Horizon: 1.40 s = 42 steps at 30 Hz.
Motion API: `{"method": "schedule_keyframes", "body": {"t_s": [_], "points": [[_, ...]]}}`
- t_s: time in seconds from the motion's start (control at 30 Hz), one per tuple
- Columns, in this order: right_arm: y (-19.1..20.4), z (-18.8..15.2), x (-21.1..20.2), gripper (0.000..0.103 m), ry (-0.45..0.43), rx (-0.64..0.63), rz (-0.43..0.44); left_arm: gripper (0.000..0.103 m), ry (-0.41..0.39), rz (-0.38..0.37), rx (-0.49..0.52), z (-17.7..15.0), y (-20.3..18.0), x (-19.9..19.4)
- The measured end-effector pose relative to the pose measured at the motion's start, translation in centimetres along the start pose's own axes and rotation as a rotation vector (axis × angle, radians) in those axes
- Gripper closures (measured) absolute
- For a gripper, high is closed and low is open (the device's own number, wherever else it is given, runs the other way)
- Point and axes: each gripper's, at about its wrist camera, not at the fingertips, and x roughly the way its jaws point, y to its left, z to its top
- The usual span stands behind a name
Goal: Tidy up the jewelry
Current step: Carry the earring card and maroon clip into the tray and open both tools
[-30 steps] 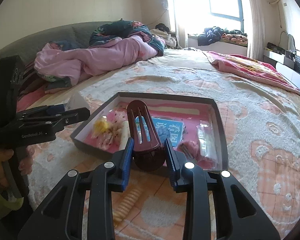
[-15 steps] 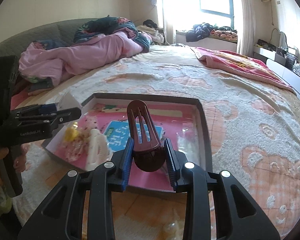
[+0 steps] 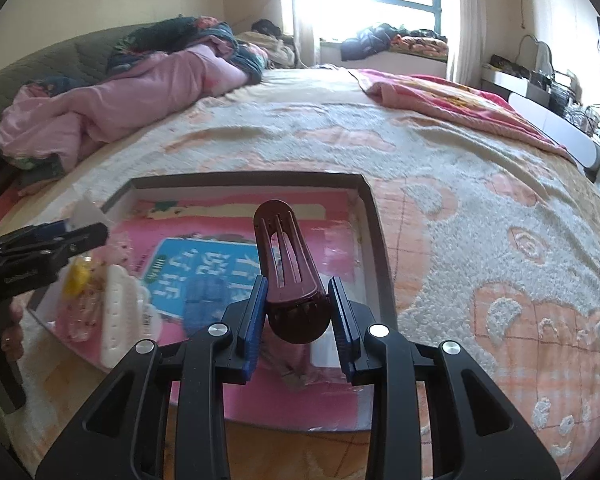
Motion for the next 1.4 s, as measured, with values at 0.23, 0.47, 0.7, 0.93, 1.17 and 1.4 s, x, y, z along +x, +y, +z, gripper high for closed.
{"method": "schedule_keyframes", "body": {"t_s": [0.23,0.47,0.7,0.93,1.17,1.4], "points": [[-0.6,-0.3,1.2,0.073,0.039,0.022,-0.034,0.043,0.022,0.001,-0.019,-0.2,0.3,0.7],[-0.5,-0.2,1.4,0.073,0.044,0.025,-0.031,0.043,0.031,0.002,-0.025,-0.3,0.5,1.0],[-0.8,-0.5,1.2,0.073,0.045,0.037,-0.013,0.039,0.033,0.009,-0.027,-0.4,0.5,0.9],[-0.5,-0.7,0.3,0.063,0.029,0.016,-0.010,0.033,0.032,0.015,-0.020,-0.5,0.1,0.7],[0.0,-1.4,-2.1,0.045,-0.017,-0.014,-0.001,0.022,0.017,0.023,-0.011,-0.6,-0.4,-0.1],[-0.1,-1.9,-4.3,0.028,-0.053,-0.004,0.004,0.012,-0.012,0.010,-0.023,-0.5,-0.5,-1.8]]}}
